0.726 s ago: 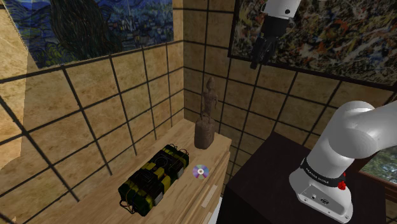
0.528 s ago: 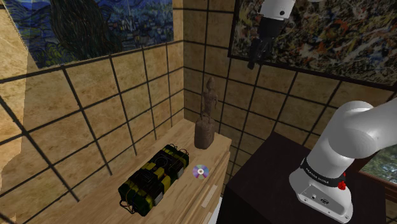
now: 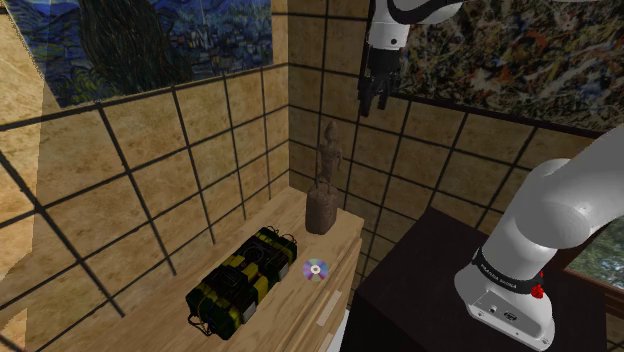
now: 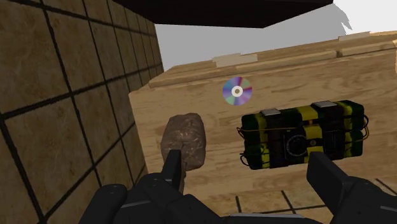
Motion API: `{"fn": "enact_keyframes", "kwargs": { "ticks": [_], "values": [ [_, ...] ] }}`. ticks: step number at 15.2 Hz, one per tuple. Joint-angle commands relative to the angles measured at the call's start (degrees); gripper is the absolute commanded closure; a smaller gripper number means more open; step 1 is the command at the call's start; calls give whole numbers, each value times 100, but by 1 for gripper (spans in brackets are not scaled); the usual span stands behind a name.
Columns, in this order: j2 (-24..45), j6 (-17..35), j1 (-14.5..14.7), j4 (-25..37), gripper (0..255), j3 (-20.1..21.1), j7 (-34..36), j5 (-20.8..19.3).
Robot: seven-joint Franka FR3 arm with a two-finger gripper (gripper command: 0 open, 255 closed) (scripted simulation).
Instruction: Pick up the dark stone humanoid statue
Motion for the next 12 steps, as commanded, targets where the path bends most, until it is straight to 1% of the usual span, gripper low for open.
{"fn": "enact_keyframes", "kwargs": {
  "ticks": [1,7,12],
  "values": [
    [539,113,-23,291,0,-25,-81,-69],
    [2038,198,-76,1317,0,-73,-261,-260],
    [3307,84,-107,2381,0,-108,-391,-413]
  ]
}}
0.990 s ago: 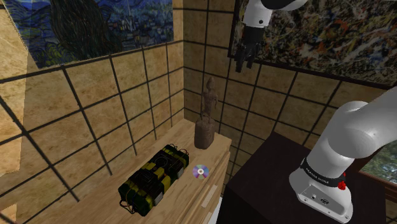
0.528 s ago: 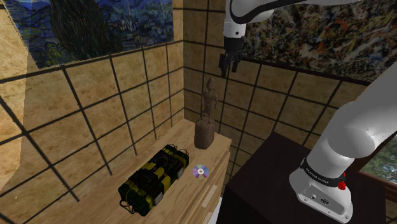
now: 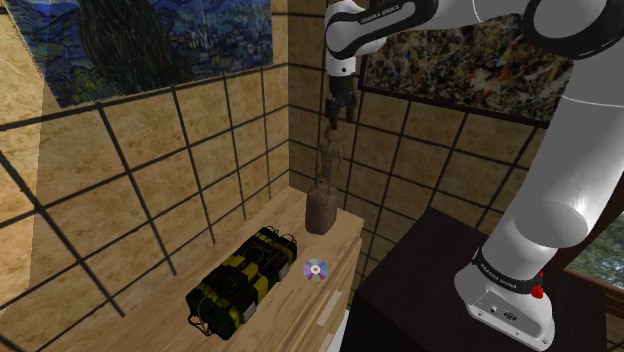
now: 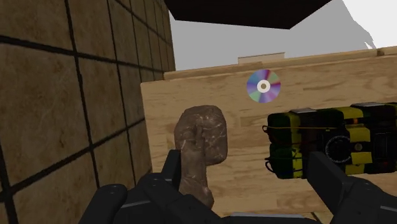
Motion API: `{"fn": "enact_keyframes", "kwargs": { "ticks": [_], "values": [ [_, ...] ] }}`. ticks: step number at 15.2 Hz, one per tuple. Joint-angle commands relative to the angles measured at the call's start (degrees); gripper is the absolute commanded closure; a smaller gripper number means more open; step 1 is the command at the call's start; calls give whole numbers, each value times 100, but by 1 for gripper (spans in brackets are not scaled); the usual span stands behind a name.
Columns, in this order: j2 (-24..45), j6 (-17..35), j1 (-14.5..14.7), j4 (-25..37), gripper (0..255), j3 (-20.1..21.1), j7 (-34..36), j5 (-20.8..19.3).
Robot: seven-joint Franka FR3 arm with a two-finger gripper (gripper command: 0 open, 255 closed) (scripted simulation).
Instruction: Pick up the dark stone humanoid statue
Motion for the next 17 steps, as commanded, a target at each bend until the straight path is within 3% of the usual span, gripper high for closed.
{"fn": "enact_keyframes", "kwargs": {
  "ticks": [1,7,12,17],
  "values": [
    [528,-86,-1,479,0,-5,-35,-58],
    [2166,-526,-22,2182,0,-52,-199,-224],
    [3682,-1180,-34,4068,0,-97,-362,-334],
    [3773,-860,-37,3838,0,-96,-331,-335]
  ]
}}
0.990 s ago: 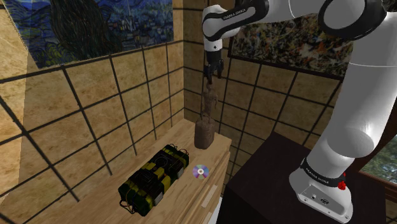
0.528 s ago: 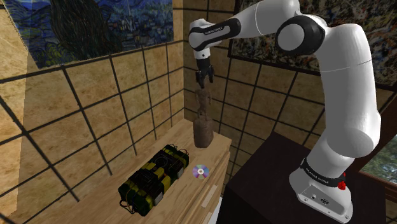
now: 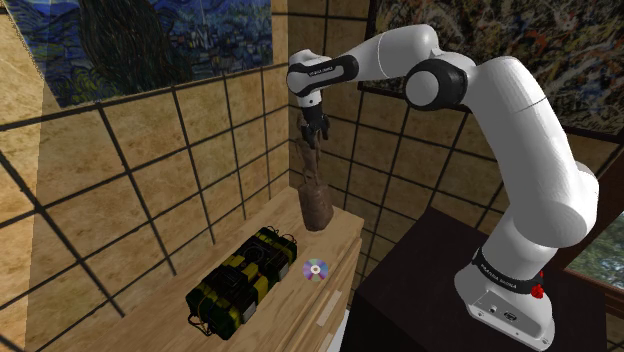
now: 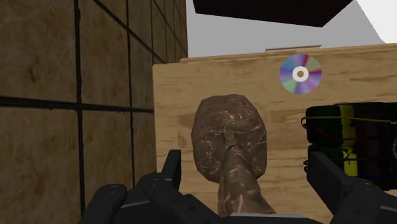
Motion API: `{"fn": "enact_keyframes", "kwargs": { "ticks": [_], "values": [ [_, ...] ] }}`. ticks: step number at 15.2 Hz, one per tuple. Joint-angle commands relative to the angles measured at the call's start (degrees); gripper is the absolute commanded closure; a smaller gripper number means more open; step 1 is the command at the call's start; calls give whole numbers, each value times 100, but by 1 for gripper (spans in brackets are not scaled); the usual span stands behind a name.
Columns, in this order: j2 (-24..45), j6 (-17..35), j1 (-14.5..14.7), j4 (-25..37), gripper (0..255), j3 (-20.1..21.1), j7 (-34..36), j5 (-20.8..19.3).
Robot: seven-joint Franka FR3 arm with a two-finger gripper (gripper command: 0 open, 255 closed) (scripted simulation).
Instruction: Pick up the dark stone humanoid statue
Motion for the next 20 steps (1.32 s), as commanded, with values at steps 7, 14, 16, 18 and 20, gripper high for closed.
{"fn": "enact_keyframes", "kwargs": {
  "ticks": [7,14,16,18,20],
  "values": [
    [68,216,-5,-150,255,0,16,-3],
    [62,237,-7,-176,255,-1,15,-4],
    [12,118,-6,-108,255,-2,3,-3],
    [-30,-6,-4,-24,255,-3,-9,-2],
    [-68,-134,-3,66,255,-4,-21,-1]
  ]
}}
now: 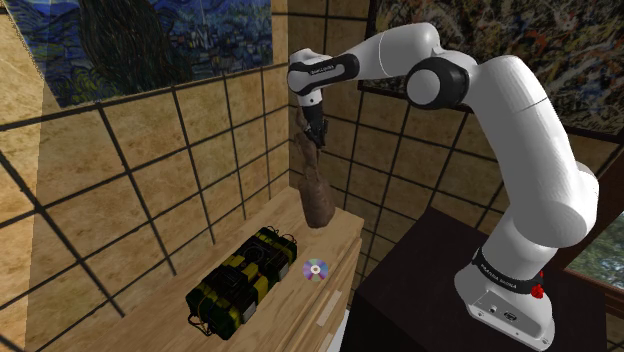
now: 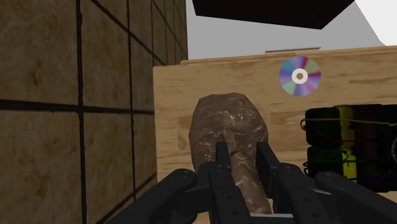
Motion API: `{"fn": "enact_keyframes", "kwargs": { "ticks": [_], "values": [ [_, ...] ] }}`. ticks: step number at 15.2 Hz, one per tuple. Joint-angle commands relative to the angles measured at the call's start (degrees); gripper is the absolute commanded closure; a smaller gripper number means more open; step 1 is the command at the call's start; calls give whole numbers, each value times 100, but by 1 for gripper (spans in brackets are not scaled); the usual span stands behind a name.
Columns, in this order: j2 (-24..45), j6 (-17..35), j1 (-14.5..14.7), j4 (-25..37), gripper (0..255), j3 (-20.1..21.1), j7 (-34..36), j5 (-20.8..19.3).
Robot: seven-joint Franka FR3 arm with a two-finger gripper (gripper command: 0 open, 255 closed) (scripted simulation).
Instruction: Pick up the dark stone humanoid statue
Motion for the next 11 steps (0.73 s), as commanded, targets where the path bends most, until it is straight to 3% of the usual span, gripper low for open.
{"fn": "enact_keyframes", "kwargs": {
  "ticks": [1,11],
  "values": [
    [-20,-163,1,167,255,-2,-18,1],
    [-91,-738,7,674,255,-9,-74,4]
  ]
}}
